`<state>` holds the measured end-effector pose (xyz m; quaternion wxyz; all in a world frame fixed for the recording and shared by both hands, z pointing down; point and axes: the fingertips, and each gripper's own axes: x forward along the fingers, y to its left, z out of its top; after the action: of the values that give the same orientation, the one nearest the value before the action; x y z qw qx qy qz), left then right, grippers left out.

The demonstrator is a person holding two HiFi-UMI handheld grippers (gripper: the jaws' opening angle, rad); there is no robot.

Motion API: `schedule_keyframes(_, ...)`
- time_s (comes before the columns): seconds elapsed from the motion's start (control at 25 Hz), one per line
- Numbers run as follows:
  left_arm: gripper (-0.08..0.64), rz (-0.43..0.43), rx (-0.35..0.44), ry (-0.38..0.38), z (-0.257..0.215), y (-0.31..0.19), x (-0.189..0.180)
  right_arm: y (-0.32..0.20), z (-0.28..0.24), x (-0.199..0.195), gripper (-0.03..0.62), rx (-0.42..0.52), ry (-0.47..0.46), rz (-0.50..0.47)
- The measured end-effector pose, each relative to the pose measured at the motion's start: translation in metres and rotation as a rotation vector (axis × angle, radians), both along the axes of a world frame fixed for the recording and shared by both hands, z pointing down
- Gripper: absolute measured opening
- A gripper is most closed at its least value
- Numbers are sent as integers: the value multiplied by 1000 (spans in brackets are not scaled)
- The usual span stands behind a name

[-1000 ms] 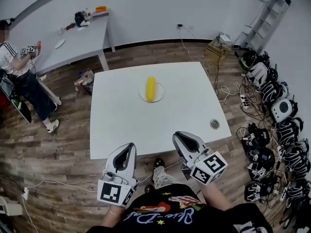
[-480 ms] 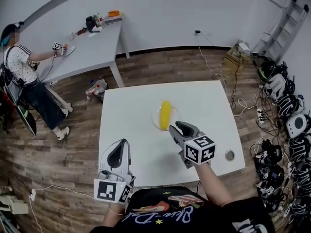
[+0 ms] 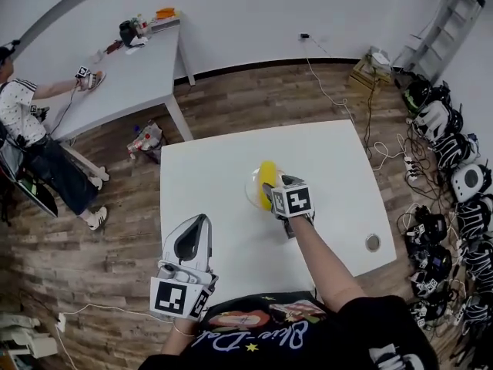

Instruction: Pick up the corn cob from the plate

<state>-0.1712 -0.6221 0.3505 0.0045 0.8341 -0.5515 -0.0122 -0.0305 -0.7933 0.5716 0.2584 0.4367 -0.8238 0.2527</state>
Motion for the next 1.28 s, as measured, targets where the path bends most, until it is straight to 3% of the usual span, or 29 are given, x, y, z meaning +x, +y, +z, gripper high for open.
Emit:
schedule_keyframes(0.16,-12,20,-19,48,7,-11,-3,-19,18,-5,259,-70,6,27)
schedule_keyframes(0.56,-12,-23,-70,97,29,-20,-30,-51,30,-20,266,-64,161,53)
schedule_keyframes(0.84,-12,-42,-78,114,34,-18,-35,-55,48,-23,268,-131,197,44)
schedule_keyframes(1.04,-12,-60,-81,122,34,-14,-41,-53,44,-14,268,-104,97,82)
schedule_keyframes(1.28,-12,-53,-69,113,31,-9,-46,-33,13,9,267,77,1,120)
